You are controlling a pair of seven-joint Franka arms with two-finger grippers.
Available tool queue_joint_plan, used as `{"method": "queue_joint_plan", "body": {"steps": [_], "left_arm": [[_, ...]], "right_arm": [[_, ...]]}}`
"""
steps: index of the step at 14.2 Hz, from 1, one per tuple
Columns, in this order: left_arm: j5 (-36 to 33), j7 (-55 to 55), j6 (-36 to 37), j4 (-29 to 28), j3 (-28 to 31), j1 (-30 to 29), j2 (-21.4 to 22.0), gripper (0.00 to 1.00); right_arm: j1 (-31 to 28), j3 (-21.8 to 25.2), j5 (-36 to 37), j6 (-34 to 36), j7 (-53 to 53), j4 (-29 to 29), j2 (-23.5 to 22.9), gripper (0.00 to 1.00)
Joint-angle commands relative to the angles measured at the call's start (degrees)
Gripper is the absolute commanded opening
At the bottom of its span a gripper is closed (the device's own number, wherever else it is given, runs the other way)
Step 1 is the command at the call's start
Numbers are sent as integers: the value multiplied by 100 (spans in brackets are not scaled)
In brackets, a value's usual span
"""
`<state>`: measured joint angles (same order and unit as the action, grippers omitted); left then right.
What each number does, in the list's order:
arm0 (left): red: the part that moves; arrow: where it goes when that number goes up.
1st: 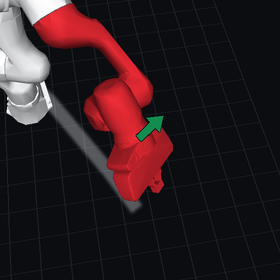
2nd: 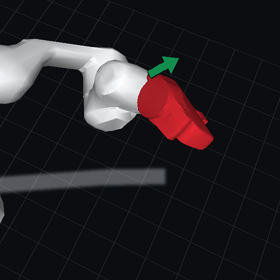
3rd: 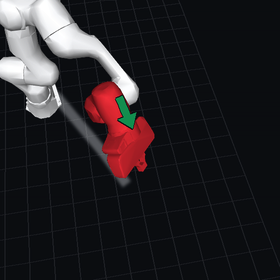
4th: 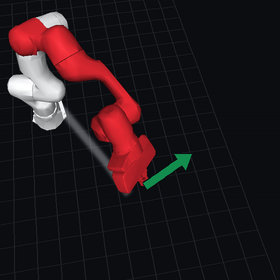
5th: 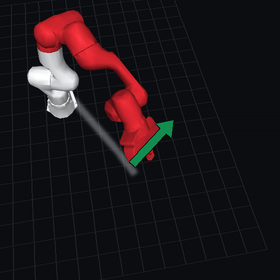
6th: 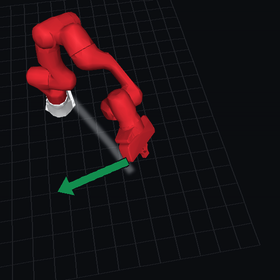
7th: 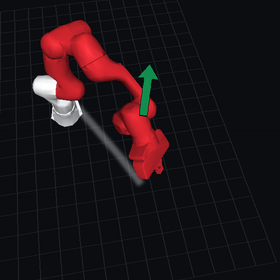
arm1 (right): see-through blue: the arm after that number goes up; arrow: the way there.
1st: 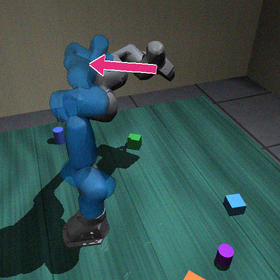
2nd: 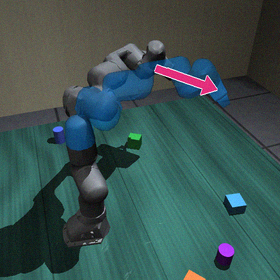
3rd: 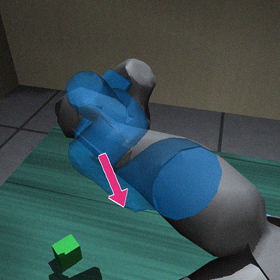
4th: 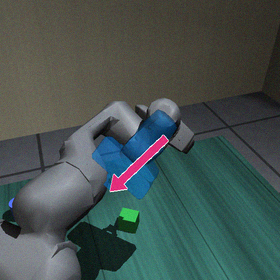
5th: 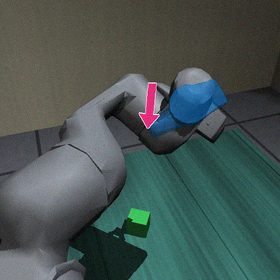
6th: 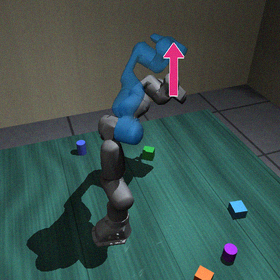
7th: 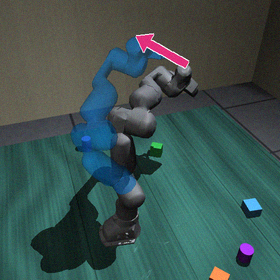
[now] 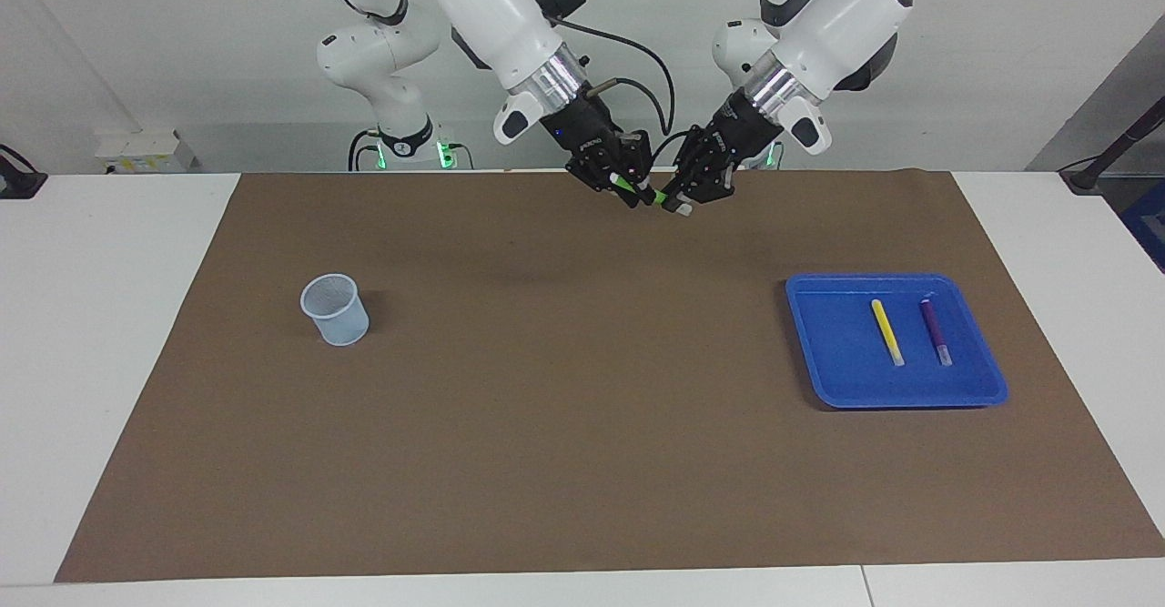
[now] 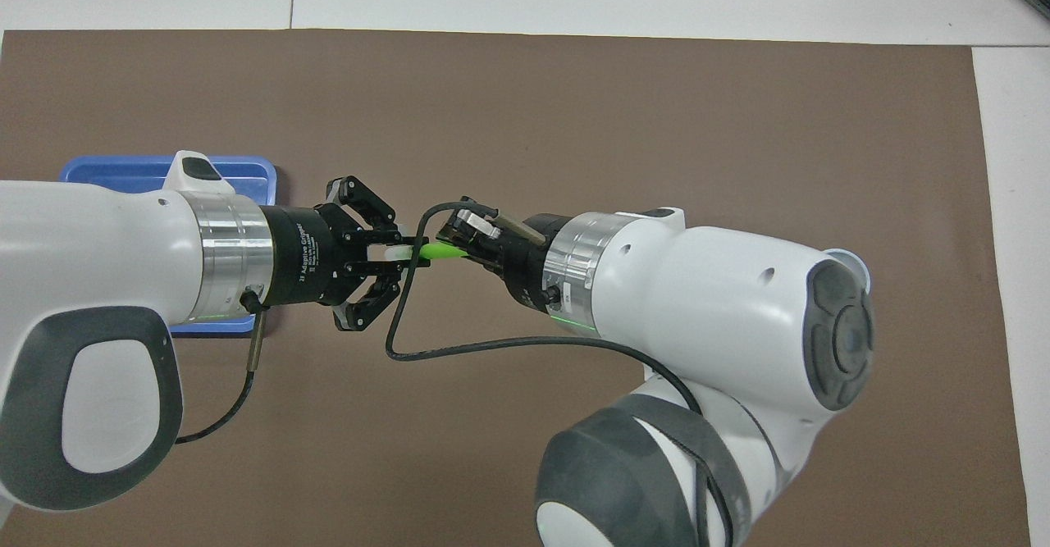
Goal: Transfer and insert pens with both arms
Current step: 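Grasp the green pen tip with the right gripper, open the left gripper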
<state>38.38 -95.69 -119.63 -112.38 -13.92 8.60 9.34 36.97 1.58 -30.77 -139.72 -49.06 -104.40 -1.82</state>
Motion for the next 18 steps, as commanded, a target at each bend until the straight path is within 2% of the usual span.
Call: {"method": "queue_joint_plan", "body": {"steps": [1,2,3,10,11,12,13,14,16,18], "left_arm": [[108,-90,-122,-223,56,98,191,0],[108,-116,-122,-223,56,107,191,0],[108,-116,-122,-223,56,98,191,0],[108,-116,-122,-223,56,98,217,0],[108,-99,-148,-223,56,98,209,12],[108,-116,-235,-232,65,98,217,53],[108,-247,-367,-258,65,98,217,78],[108,-614,-542,-293,65,90,226,81],[108,-836,-693,-294,74,63,226,81],[108,-802,-649,-294,74,55,261,81]], "right_arm": [[12,0,-131,24,-69,-37,137,26],[12,0,-131,15,-69,-37,138,10],[3,0,-131,15,-60,-37,138,0],[-32,0,-131,-20,-7,-28,120,0],[-23,0,-131,-12,-7,-28,120,0],[-32,0,-131,-12,-7,-28,120,0],[-32,0,-131,-12,2,-28,120,0],[-32,0,-131,-12,10,-28,120,0],[-50,8,-131,23,176,-28,120,0],[-120,43,-87,276,824,-37,138,0]]}}
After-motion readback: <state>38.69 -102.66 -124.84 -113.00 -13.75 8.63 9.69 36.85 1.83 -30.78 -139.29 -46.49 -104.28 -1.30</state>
